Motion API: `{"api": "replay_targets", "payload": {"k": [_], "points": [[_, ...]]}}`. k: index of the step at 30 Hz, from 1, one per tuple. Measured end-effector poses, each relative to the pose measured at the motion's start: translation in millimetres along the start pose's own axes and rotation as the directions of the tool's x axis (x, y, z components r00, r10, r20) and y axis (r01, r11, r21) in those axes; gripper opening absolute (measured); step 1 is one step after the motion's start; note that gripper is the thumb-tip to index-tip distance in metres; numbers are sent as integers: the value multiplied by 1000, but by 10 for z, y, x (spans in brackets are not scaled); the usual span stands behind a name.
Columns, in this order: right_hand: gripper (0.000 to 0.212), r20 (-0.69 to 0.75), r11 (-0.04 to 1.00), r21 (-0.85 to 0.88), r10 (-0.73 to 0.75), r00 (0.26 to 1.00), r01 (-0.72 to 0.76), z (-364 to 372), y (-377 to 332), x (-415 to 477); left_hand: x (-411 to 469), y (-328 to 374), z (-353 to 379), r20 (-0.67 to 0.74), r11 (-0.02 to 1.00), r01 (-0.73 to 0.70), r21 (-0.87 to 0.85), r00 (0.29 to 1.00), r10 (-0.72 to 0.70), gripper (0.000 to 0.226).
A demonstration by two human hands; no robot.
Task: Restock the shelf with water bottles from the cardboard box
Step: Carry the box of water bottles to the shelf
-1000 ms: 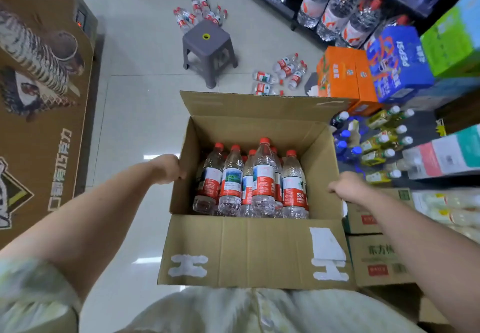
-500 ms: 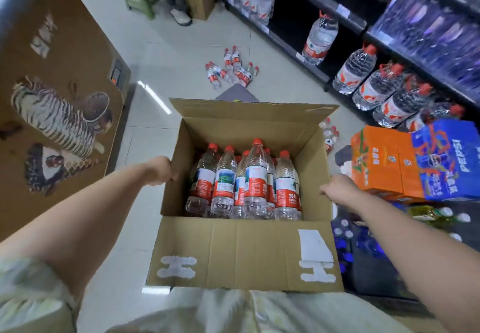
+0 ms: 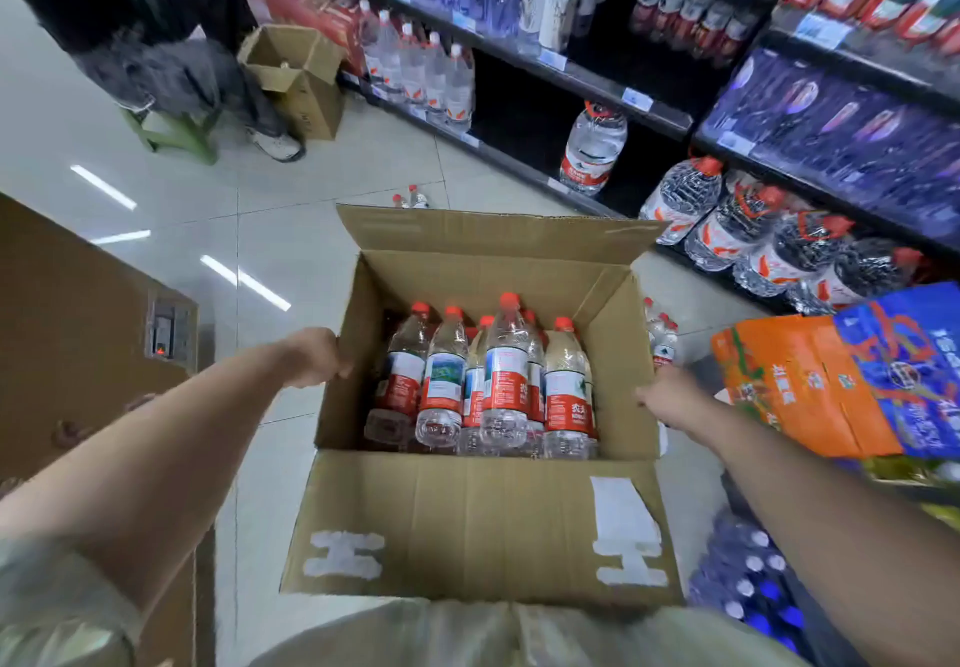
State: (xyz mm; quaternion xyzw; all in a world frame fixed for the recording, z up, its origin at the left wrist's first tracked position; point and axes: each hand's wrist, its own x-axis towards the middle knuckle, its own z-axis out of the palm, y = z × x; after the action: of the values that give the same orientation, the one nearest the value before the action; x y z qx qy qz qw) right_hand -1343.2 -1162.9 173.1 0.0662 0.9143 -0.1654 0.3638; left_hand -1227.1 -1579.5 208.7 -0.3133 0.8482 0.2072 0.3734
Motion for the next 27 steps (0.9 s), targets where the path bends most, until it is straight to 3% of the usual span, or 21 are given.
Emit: {"api": "replay_targets", "payload": {"k": [3, 11, 17, 22, 27], "points": [[5, 20, 998, 48, 40, 999, -41, -93, -310, 214, 364, 202, -551, 18, 997, -53, 61, 998, 52, 14], [26, -3, 982, 129, 137, 991, -136, -622, -878, 881, 1144, 874, -1551, 47, 992, -94, 90, 995, 90, 15], [7, -9, 977, 159, 146, 989, -142, -1178, -1185, 1444, 1640, 1402, -2060, 78, 995, -76, 63, 994, 71, 8], [8, -26, 977, 149, 158, 987, -152, -1592, -1511, 1707, 2078, 1798, -2508, 79, 991, -109, 80, 992, 102, 12], [18, -56, 940, 268, 233, 971, -210, -1877, -1761, 1851, 2562, 2247, -3059, 130, 978, -199, 63, 973, 190, 12]]}}
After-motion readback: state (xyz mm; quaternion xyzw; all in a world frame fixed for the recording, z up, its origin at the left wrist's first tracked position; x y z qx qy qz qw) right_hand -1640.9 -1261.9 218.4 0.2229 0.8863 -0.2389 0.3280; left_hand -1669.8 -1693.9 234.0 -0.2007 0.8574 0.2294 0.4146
